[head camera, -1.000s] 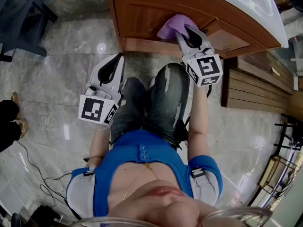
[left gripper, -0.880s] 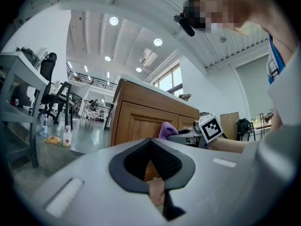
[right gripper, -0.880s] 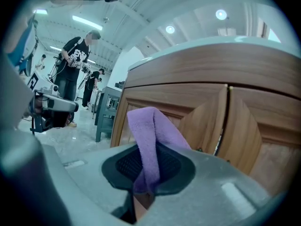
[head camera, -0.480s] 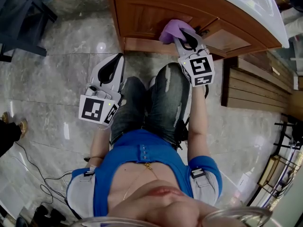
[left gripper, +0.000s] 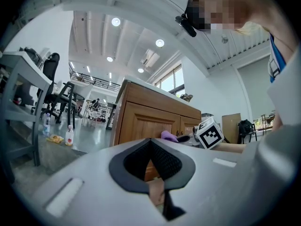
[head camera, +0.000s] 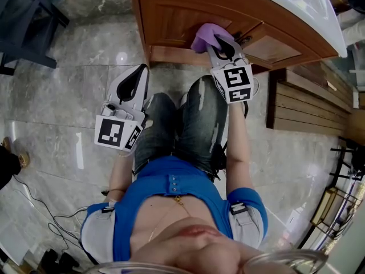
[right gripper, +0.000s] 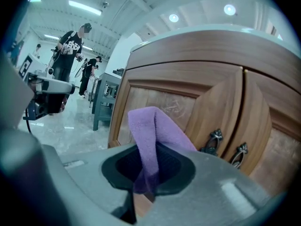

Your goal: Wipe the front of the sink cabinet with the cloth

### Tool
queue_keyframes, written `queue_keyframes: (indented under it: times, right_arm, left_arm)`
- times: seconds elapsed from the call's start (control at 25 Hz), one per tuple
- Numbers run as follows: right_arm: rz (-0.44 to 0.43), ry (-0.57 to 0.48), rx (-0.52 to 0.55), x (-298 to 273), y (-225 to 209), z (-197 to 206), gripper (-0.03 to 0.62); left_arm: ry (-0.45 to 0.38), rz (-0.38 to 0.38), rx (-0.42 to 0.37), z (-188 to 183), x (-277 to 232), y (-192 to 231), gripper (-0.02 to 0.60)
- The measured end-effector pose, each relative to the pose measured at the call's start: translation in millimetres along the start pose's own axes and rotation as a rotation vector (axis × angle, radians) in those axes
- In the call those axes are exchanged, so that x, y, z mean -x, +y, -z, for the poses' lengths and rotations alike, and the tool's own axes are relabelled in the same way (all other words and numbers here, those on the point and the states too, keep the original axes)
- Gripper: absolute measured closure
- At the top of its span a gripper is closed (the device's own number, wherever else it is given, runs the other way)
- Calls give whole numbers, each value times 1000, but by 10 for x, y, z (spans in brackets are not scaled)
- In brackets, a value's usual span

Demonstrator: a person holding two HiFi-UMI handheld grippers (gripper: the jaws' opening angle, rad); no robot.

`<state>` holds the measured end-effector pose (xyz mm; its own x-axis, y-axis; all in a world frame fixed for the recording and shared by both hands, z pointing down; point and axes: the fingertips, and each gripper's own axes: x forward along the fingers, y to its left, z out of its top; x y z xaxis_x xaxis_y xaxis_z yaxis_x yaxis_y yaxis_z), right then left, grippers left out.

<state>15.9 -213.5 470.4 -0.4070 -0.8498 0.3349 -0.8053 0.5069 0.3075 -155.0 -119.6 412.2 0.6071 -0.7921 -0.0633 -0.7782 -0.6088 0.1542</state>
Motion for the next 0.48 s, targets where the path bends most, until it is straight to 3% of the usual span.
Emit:
queue_keyframes:
  times: [0.48]
  right_arm:
    - [-69,5,12,-190,234,-85,539]
  left_arm:
    - [4,-21,11,23,27,100,581]
